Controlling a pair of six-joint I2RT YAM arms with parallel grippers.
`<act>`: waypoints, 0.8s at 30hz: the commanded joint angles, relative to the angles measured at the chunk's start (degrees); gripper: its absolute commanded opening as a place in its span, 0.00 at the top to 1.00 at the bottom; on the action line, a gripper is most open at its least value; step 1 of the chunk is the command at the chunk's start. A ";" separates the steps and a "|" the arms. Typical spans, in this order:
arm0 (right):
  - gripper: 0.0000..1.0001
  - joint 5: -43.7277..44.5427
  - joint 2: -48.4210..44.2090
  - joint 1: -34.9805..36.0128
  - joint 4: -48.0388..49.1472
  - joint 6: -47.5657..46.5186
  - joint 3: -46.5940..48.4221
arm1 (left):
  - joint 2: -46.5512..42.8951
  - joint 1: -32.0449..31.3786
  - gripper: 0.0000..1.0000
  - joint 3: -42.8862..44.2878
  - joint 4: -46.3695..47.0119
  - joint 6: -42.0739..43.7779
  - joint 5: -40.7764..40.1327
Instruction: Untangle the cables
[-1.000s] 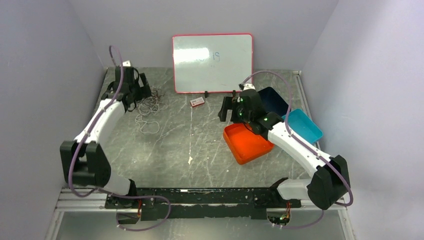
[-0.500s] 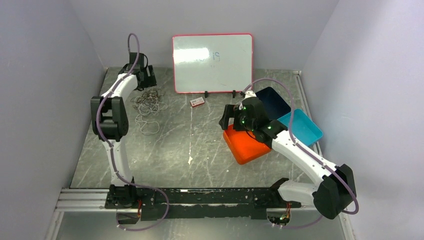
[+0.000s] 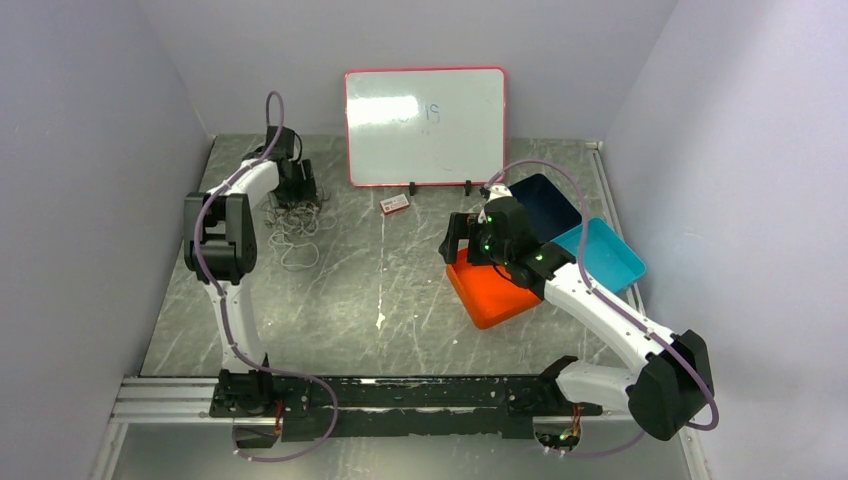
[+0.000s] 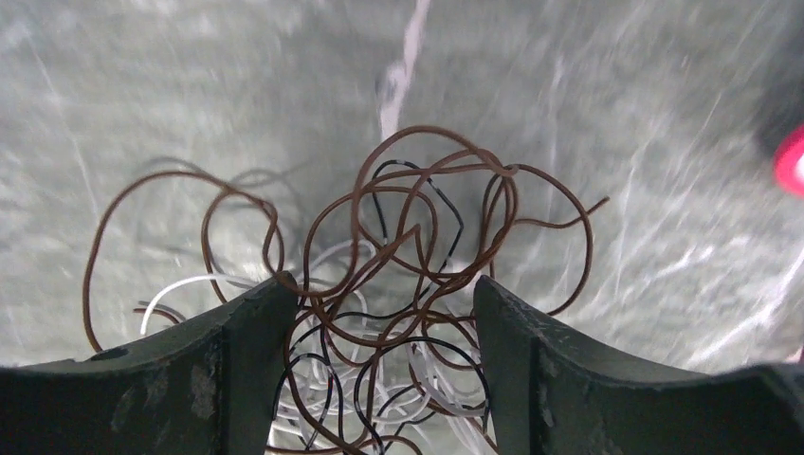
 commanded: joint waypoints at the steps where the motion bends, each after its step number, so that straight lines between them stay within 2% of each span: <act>1: 0.01 -0.65 -0.17 0.43 0.65 -0.74 -0.01 | -6.01 -1.99 0.28 -5.89 -1.32 -1.39 4.19; 9: 0.01 -0.16 0.12 0.38 0.59 -1.64 -0.28 | -14.94 -9.10 0.28 -15.38 -1.13 -4.65 4.38; 17: 0.01 -0.09 0.50 0.41 0.57 -1.93 -0.47 | -23.96 -17.26 0.28 -26.35 1.01 -12.58 3.77; 24: 0.01 0.10 1.84 0.42 0.46 -2.01 0.44 | -30.39 -22.64 0.28 -29.91 0.37 -15.74 1.65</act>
